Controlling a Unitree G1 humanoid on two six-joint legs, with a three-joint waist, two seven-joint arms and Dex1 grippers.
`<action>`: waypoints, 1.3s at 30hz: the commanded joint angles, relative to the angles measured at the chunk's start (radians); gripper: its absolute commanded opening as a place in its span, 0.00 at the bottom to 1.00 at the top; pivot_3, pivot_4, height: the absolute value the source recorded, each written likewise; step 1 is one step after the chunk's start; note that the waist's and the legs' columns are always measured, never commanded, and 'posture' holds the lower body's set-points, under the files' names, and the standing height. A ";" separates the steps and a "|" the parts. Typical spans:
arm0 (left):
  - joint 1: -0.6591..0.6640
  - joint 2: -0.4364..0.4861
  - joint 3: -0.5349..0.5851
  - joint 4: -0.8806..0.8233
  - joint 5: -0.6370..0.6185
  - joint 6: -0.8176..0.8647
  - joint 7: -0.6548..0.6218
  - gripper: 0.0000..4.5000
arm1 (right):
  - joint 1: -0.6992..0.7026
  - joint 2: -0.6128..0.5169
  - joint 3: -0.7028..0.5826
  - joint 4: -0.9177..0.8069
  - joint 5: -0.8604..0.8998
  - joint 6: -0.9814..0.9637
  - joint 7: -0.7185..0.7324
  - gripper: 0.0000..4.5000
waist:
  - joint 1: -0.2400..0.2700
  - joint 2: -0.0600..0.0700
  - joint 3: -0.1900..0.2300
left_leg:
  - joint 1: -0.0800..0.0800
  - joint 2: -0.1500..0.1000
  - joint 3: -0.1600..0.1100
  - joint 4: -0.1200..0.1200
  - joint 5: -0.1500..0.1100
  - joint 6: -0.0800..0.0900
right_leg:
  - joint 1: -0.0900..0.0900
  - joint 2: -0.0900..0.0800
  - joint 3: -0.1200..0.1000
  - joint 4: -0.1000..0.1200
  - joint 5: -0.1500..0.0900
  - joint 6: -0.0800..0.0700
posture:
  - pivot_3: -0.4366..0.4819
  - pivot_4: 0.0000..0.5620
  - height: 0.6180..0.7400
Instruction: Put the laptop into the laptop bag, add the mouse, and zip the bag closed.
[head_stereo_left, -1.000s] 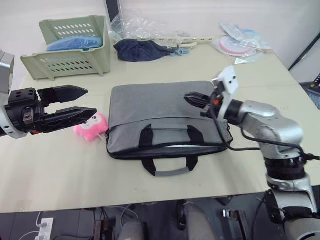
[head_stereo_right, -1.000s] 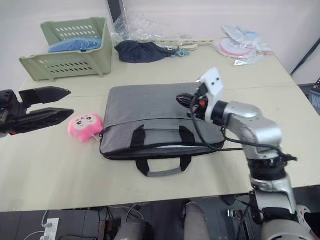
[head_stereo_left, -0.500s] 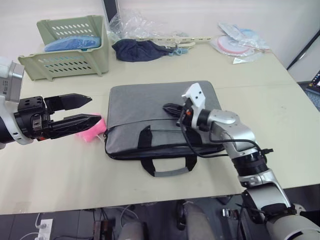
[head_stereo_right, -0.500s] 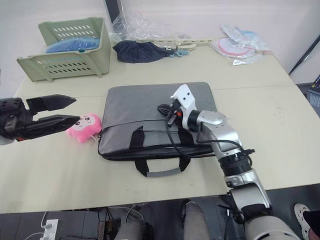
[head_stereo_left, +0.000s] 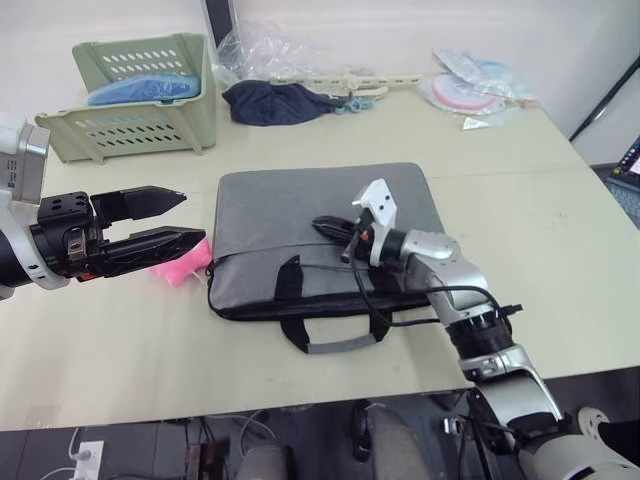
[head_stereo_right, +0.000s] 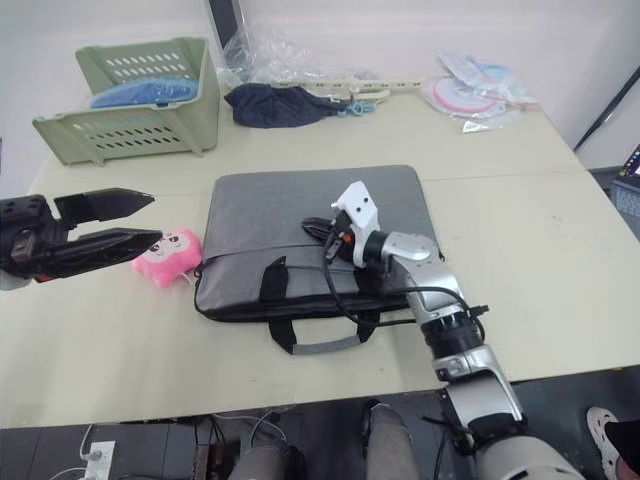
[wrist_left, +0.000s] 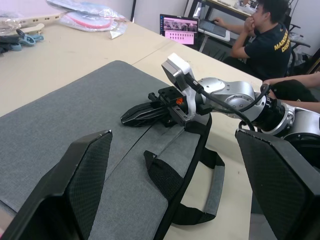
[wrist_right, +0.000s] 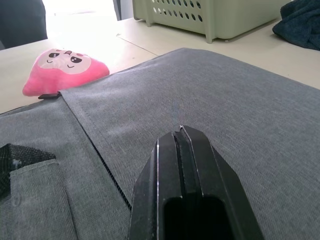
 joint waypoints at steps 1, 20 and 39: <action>-0.002 0.015 0.023 -0.012 -0.014 -0.013 0.001 0.95 | 0.074 0.006 0.048 0.087 -0.040 0.020 0.031 0.01 | -0.002 -0.002 -0.003 | -0.001 0.000 0.000 0.000 0.000 0.000 | 0.000 0.000 0.000 0.000 0.000 0.000 | 0.48 0.27 1.00; 0.095 -0.141 0.029 0.329 0.344 -0.292 0.103 0.95 | 0.011 0.016 0.023 0.132 -0.034 0.055 0.052 0.01 | -0.013 -0.005 -0.012 | 0.006 0.001 0.000 -0.001 0.001 -0.003 | 0.001 0.001 0.000 0.003 -0.002 -0.003 | 0.48 0.27 1.00; 0.019 -0.348 -0.152 0.681 0.536 -0.495 -0.011 0.95 | 0.014 0.012 0.020 0.091 -0.030 0.085 0.052 0.01 | -0.010 -0.010 -0.017 | 0.009 0.001 0.001 -0.002 0.001 -0.003 | 0.001 0.000 -0.001 0.004 -0.002 -0.003 | 0.48 0.27 1.00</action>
